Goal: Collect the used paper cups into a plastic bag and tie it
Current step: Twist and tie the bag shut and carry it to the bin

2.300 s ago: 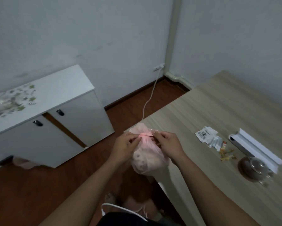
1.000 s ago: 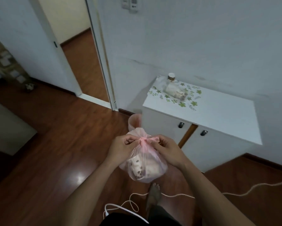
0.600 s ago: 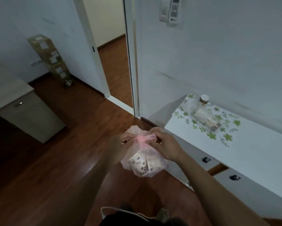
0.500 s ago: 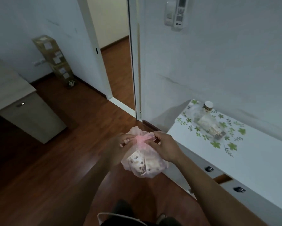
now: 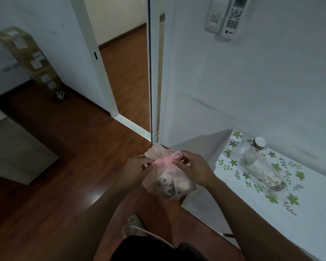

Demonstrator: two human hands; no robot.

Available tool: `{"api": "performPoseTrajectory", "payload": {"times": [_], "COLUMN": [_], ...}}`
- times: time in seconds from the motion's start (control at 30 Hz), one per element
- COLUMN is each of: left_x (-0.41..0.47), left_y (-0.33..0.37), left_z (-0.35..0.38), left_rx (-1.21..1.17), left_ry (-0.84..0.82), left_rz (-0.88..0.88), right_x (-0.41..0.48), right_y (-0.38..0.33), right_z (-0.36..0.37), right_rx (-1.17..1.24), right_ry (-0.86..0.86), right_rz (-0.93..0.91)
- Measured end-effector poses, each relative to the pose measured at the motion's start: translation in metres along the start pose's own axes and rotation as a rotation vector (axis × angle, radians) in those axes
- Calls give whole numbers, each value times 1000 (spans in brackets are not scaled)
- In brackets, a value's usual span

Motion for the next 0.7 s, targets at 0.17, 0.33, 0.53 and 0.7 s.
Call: {"api": "performPoseTrajectory", "payload": {"times": [0.17, 0.33, 0.53, 0.7], "left_x": [74, 124, 172, 212], "left_y": [-37, -51, -102, -146], "left_z": [1, 3, 23, 40], "left_rx": [-13, 50, 89, 92], "left_ry": [-155, -187, -231, -242], "left_rz": [52, 4, -161, -267], "right_x": [52, 87, 154, 197], "right_y": [21, 51, 115, 142], "right_z": [-4, 5, 55, 77], "right_rx": [21, 85, 68, 43], "right_ry": [90, 86, -8, -120], "right_rz": [124, 260, 296, 296]}}
Point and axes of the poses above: each hand's wrist, its own x-axis towards the middle knuckle, its own z-axis out of the palm, y = z × x, the point moved 10 cm from there along x, towards the middle knuckle, and after that the axes turned 8 degrees about -y, right-handed, at the moved point
